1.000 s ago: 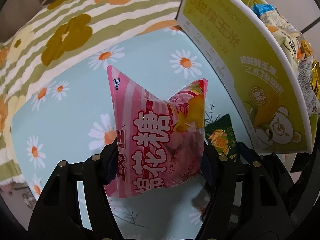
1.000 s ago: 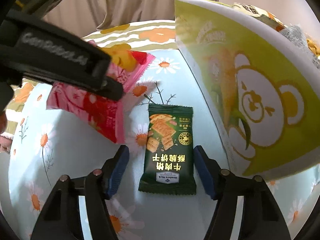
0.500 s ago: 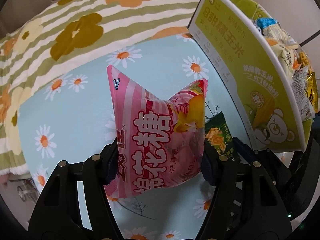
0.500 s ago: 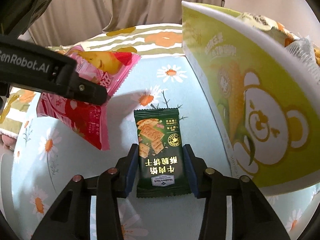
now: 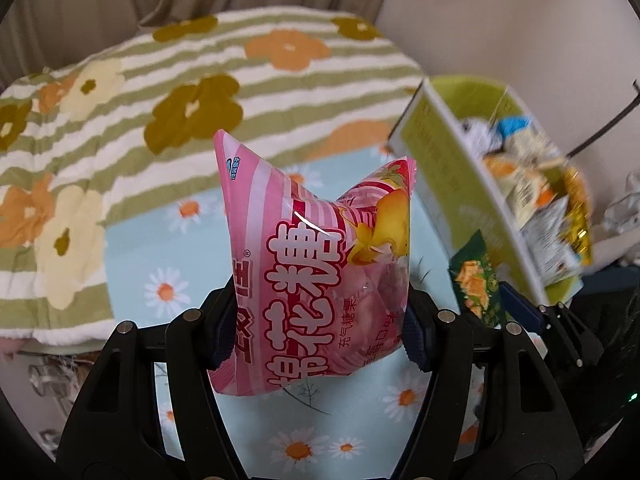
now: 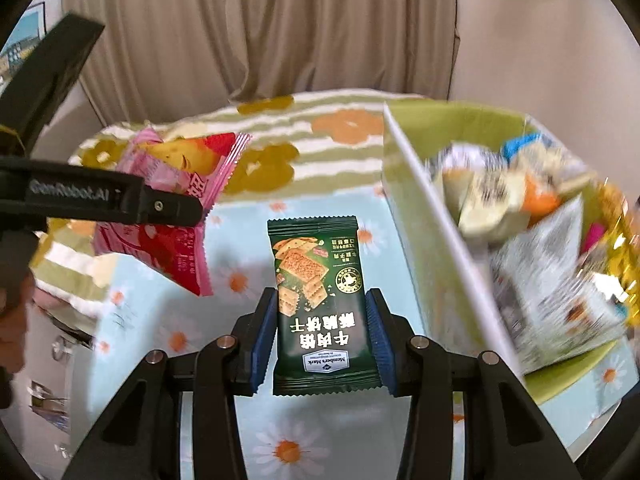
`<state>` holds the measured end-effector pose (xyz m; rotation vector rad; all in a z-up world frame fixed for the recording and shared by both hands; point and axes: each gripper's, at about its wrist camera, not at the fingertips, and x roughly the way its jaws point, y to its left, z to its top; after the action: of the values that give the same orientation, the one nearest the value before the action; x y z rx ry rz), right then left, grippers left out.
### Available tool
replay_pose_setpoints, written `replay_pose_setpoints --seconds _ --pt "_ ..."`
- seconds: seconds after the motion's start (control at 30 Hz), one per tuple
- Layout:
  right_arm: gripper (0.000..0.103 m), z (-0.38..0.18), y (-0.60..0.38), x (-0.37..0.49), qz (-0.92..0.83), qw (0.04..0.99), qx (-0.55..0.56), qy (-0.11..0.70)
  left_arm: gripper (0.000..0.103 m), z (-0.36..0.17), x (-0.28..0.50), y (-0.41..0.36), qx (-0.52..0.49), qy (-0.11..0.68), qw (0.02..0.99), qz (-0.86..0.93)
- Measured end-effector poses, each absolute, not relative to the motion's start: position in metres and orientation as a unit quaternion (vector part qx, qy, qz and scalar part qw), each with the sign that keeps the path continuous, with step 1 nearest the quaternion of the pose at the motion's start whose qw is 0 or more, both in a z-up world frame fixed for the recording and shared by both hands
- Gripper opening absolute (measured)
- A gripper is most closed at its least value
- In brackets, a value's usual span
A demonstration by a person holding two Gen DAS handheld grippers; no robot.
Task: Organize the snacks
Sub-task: 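Carry both held packets over the cardboard box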
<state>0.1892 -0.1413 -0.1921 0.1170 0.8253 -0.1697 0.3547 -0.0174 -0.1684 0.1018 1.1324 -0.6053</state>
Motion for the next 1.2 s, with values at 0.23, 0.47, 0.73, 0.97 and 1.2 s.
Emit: replay_pose_setpoints --seconds 0.23,0.47,0.73,0.97,1.2 --pt "0.04 -0.124 -0.164 0.178 -0.068 0.926 0.065 0.366 0.063 -0.112 0.357 -0.024 0.025 0.49 0.822 -0.288" --pt "0.04 -0.084 -0.225 0.169 -0.054 0.935 0.05 0.347 0.063 -0.081 0.332 -0.079 0.014 0.464 0.836 -0.292" --pt "0.04 -0.06 -0.317 0.162 -0.016 0.937 0.016 0.349 0.063 -0.085 0.296 -0.183 -0.023 0.48 0.829 -0.287" --pt "0.04 -0.068 -0.369 0.172 0.012 0.931 0.014 0.366 0.064 -0.116 0.287 -0.249 -0.049 0.518 0.811 -0.267" --pt "0.04 -0.075 -0.389 0.181 0.025 0.927 0.034 0.373 0.065 -0.125 0.304 -0.28 -0.044 0.524 0.811 -0.255"
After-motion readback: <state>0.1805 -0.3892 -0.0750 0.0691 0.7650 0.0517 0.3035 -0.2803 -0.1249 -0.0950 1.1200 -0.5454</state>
